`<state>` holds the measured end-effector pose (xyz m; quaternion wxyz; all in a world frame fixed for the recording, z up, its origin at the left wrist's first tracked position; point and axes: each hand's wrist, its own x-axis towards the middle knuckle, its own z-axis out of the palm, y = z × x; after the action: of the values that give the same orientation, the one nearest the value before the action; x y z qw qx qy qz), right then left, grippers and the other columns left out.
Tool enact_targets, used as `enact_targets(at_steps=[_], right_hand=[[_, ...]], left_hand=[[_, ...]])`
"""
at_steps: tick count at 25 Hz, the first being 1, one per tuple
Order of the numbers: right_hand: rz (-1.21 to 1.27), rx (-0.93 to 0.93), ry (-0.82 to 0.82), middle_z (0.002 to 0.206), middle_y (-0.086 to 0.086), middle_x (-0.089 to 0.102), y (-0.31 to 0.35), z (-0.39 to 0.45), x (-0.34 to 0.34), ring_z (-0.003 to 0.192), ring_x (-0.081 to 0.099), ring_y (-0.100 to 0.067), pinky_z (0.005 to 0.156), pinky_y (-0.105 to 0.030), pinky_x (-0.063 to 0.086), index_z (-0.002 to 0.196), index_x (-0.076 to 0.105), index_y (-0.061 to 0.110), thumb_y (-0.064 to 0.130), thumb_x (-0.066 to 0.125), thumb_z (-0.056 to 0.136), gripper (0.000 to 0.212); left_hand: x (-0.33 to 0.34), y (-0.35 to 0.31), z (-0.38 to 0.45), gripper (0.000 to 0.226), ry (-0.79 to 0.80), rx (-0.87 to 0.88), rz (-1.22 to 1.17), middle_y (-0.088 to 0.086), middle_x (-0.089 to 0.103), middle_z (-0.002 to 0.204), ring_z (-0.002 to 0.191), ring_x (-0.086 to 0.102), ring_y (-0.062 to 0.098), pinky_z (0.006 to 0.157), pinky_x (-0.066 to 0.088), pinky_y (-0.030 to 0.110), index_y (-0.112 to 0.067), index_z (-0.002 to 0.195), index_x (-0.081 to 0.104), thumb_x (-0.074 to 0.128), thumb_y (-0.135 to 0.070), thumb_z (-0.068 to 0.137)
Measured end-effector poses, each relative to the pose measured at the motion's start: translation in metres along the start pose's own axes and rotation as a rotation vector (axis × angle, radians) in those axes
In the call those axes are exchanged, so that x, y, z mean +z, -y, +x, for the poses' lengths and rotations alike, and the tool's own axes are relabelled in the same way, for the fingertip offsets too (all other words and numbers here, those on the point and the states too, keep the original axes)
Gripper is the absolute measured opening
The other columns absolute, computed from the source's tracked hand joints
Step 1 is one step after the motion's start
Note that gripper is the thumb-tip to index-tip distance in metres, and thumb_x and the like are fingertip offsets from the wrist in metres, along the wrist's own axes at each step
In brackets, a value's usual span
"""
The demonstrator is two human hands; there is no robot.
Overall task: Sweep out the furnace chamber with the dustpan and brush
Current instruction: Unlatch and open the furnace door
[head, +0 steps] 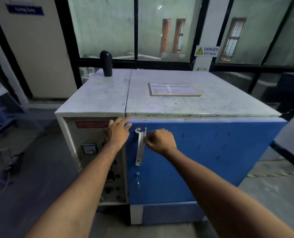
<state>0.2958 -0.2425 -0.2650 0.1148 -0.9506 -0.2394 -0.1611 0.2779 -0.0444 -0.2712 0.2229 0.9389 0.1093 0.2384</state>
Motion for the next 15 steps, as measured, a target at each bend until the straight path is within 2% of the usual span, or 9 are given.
enact_targets(at_steps=[1, 2, 3, 4, 5, 6, 10, 13, 15], right_hand=[[0.011, -0.014, -0.046, 0.078, -0.001, 0.069, 0.001, 0.009, -0.024, 0.075, 0.067, -0.031, 0.054, -0.029, 0.038, 0.078, 0.065, 0.020, 0.049, 0.053, 0.085, 0.032], [0.060, -0.011, -0.044, 0.096, -0.001, 0.071, -0.003, 0.024, -0.034, 0.087, 0.067, -0.031, 0.061, -0.032, 0.044, 0.092, 0.068, 0.025, 0.045, 0.055, 0.089, 0.025], [0.068, -0.029, -0.015, 0.117, -0.005, 0.067, 0.003, 0.036, -0.052, 0.103, 0.064, -0.032, 0.073, -0.036, 0.050, 0.115, 0.067, 0.024, 0.040, 0.056, 0.093, 0.030], [0.047, -0.017, 0.075, 0.134, -0.010, 0.059, 0.005, 0.044, -0.060, 0.117, 0.059, -0.035, 0.089, -0.041, 0.051, 0.136, 0.058, 0.017, 0.036, 0.054, 0.098, 0.043], [0.030, 0.030, 0.169, 0.144, -0.016, 0.052, 0.004, 0.053, -0.059, 0.127, 0.053, -0.038, 0.102, -0.043, 0.046, 0.146, 0.048, 0.010, 0.035, 0.051, 0.102, 0.051], [0.001, 0.057, 0.232, 0.148, -0.020, 0.050, 0.003, 0.060, -0.056, 0.131, 0.050, -0.039, 0.108, -0.042, 0.042, 0.148, 0.045, 0.007, 0.034, 0.046, 0.104, 0.052], [-0.139, 0.031, 0.459, 0.134, -0.024, 0.060, 0.012, 0.050, -0.061, 0.120, 0.060, -0.038, 0.094, -0.037, 0.048, 0.129, 0.059, 0.007, 0.026, 0.040, 0.105, 0.037], [-0.192, 0.093, 0.458, 0.130, -0.022, 0.064, 0.029, 0.038, -0.081, 0.115, 0.061, -0.036, 0.091, -0.035, 0.047, 0.130, 0.061, 0.005, 0.042, 0.041, 0.106, 0.049], [-0.225, 0.125, 0.628, 0.127, -0.018, 0.068, 0.035, 0.027, -0.099, 0.107, 0.065, -0.031, 0.087, -0.032, 0.047, 0.132, 0.063, 0.006, 0.044, 0.045, 0.104, 0.051]], left_hand=[[-0.008, -0.002, 0.001, 0.041, 0.016, -0.001, -0.014, -0.002, 0.063, 0.129, 0.108, 0.050, 0.027, 0.081, 0.039, 0.031, -0.039, 0.146, 0.053, 0.051, -0.034, 0.106], [-0.005, -0.002, 0.007, 0.040, 0.039, -0.013, -0.027, -0.001, 0.062, 0.130, 0.109, 0.050, 0.027, 0.083, 0.039, 0.031, -0.039, 0.146, 0.053, 0.050, -0.032, 0.106], [-0.013, 0.000, 0.008, 0.040, 0.035, -0.029, -0.046, 0.001, 0.062, 0.131, 0.110, 0.051, 0.028, 0.088, 0.038, 0.033, -0.037, 0.145, 0.054, 0.051, -0.030, 0.106], [-0.015, 0.002, 0.005, 0.039, 0.043, -0.045, -0.068, 0.003, 0.062, 0.130, 0.111, 0.053, 0.029, 0.094, 0.037, 0.034, -0.035, 0.144, 0.056, 0.052, -0.028, 0.106], [-0.014, 0.002, 0.003, 0.038, 0.063, -0.051, -0.107, 0.005, 0.062, 0.128, 0.112, 0.054, 0.030, 0.098, 0.035, 0.034, -0.033, 0.142, 0.059, 0.054, -0.026, 0.105], [-0.013, 0.003, -0.002, 0.037, 0.081, -0.042, -0.139, 0.006, 0.062, 0.126, 0.113, 0.055, 0.031, 0.101, 0.035, 0.034, -0.032, 0.139, 0.061, 0.056, -0.026, 0.104], [-0.027, 0.008, -0.036, 0.030, 0.167, -0.049, -0.368, 0.002, 0.070, 0.123, 0.120, 0.060, 0.027, 0.107, 0.046, 0.041, -0.030, 0.126, 0.072, 0.057, -0.033, 0.101], [-0.052, 0.023, -0.052, 0.030, 0.203, 0.025, -0.284, 0.001, 0.066, 0.127, 0.124, 0.052, 0.024, 0.111, 0.035, 0.035, -0.027, 0.121, 0.073, 0.051, -0.037, 0.104], [-0.065, 0.032, -0.063, 0.030, 0.218, 0.057, -0.212, 0.003, 0.061, 0.130, 0.127, 0.049, 0.023, 0.109, 0.026, 0.033, -0.026, 0.121, 0.072, 0.050, -0.037, 0.105]])
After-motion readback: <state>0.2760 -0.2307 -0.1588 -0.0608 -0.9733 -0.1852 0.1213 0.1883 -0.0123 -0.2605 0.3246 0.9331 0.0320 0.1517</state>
